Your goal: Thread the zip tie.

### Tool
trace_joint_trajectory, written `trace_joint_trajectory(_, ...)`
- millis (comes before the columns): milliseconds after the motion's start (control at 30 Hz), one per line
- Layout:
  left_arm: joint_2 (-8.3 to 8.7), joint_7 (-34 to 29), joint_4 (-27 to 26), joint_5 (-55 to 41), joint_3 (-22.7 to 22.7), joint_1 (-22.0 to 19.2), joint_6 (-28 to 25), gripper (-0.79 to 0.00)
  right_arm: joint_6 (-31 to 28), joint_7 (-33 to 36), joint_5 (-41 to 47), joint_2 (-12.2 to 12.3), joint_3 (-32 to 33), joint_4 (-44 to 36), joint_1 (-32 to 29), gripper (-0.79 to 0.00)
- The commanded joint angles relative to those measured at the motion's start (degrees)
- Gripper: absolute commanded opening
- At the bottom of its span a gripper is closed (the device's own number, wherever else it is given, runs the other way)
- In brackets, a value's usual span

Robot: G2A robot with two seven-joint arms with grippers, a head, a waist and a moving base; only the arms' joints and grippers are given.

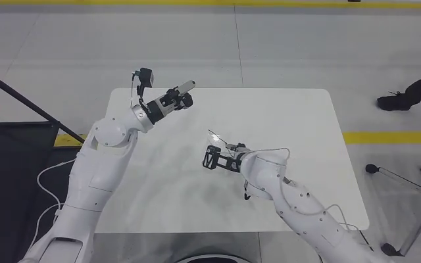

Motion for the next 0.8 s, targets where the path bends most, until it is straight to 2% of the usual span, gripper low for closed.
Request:
trace_joint_trajectory(0, -0.01, -0.05, 0.09, -0.17, 0.04, -0.03, -0.04, 0.000, -0.12, -0.23, 0.13, -0.07, 0.20, -0.35, -0.14, -0.486)
trace_joint_trajectory(67, 0.00, -0.08, 0.20, -0.20, 0.06, -0.02, -0.18, 0.000, -0.19, -0.79, 0.25, -0.10, 0.56, -0.84, -0.36, -0.453)
trace_joint_trajectory(133, 0.00, -0.06, 0.25, -0.21, 0.10, 0.00, -0.27, 0.000, -0.13, -1.29, 0.57, -0.04, 1.33, -1.54, -0.68, -0.252)
trace_joint_trajectory(200, 0.00, -0.05, 0.19, -0.26, 0.13, 0.04, -0.32, 0.000, 0.05, -1.89, 1.13, 0.14, 2.71, -2.59, -1.22, -0.003)
trace_joint_trajectory(333, 0.05, 0.06, -0.16, -0.19, 0.01, 0.16, -0.54, 0.000, 0.10, -4.18, 3.00, 1.00, 7.49, -5.68, -3.45, 0.000)
trace_joint_trajectory(433, 0.09, 0.16, -0.52, -0.09, -0.10, 0.26, -0.55, 0.000, 1.33, -8.81, 4.47, 1.95, 13.25, -8.22, -6.27, 0.000)
trace_joint_trajectory(767, 0.07, 0.46, -1.23, 0.38, 0.26, 0.38, -0.38, 0.000, 3.90, -36.03, 9.26, 4.50, 31.53, -13.29, -19.33, 0.000)
